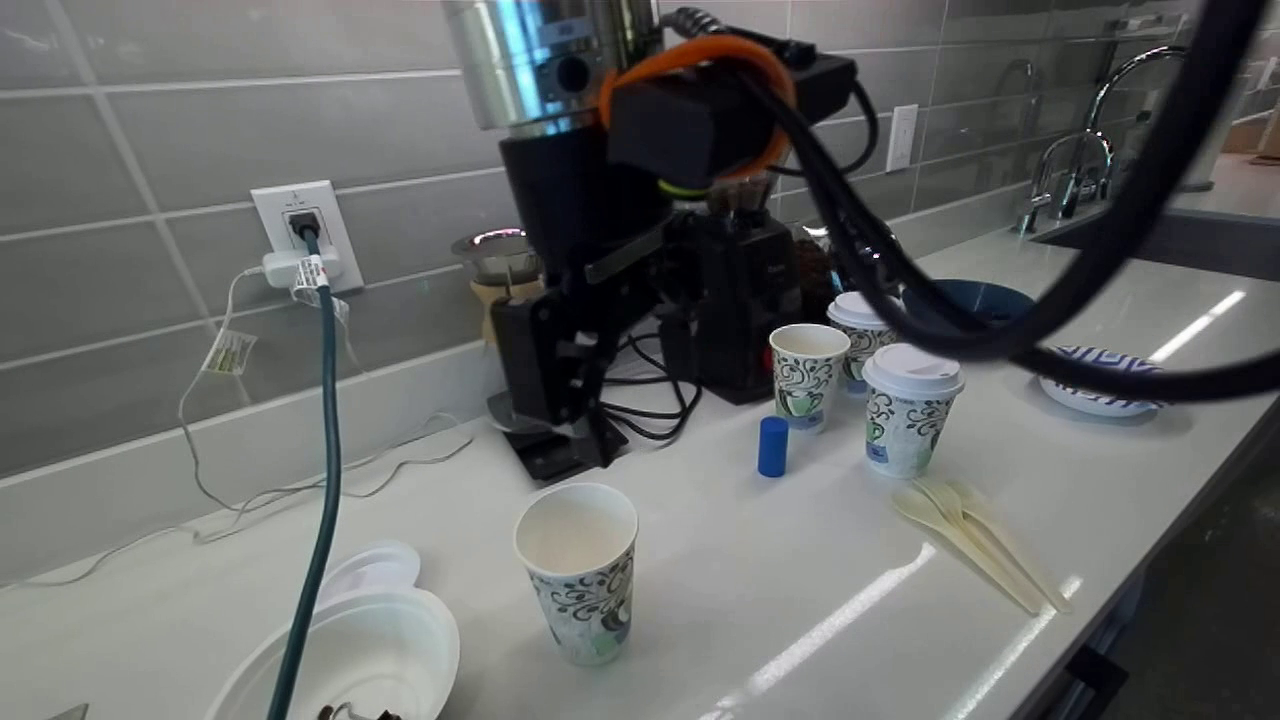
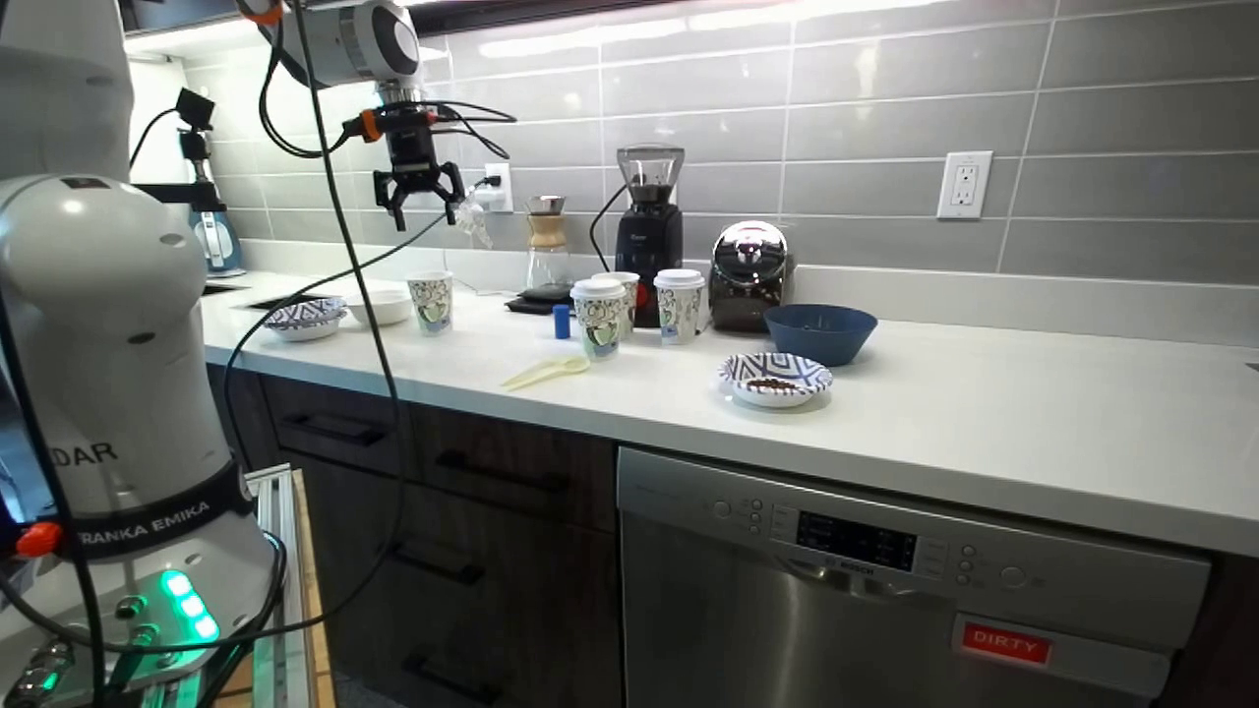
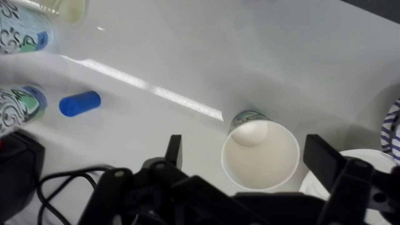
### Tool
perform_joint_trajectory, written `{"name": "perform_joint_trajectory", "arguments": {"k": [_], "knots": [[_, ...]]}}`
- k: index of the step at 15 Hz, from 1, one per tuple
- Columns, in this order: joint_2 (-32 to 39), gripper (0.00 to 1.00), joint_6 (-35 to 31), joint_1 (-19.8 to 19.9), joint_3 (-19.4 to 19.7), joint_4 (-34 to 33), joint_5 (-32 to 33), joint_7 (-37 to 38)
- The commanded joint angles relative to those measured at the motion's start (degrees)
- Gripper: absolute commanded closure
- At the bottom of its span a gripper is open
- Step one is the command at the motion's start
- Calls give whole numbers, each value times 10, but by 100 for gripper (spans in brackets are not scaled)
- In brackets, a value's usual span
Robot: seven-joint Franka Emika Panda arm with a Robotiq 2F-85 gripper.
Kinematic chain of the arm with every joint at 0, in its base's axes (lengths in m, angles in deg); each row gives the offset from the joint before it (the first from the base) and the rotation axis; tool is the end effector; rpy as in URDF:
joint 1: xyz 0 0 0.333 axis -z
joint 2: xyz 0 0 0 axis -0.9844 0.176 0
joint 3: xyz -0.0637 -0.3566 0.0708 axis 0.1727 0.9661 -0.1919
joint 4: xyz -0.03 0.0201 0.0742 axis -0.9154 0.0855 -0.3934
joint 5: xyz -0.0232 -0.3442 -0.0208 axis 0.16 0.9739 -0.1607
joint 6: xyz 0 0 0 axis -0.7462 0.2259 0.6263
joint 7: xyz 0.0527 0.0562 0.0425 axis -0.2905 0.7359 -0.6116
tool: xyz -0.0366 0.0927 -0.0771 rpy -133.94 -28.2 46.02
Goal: Pick up the white paper cup lid on the left and move it to the right
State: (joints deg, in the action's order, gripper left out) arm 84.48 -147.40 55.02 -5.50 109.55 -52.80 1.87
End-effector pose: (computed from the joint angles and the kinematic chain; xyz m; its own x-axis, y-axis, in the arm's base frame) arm 0.3342 0.4156 0.5096 0.5820 0.8093 -0.0793 0.8116 -0.5719 0.1193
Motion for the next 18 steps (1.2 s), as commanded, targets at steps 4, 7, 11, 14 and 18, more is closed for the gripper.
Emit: {"name": "perform_joint_trajectory", "arguments": {"k": [4,7,11,14,18], "knots": [[87,0,-98,-53,20,-57,25,70],[127,0,-146,-65,38,-83,31,102],[126,0,-146,-67,48,-72,9,76],[126,0,-146,-67,49,-72,9,76],[123,0,-146,-67,49,-72,9,76]]}}
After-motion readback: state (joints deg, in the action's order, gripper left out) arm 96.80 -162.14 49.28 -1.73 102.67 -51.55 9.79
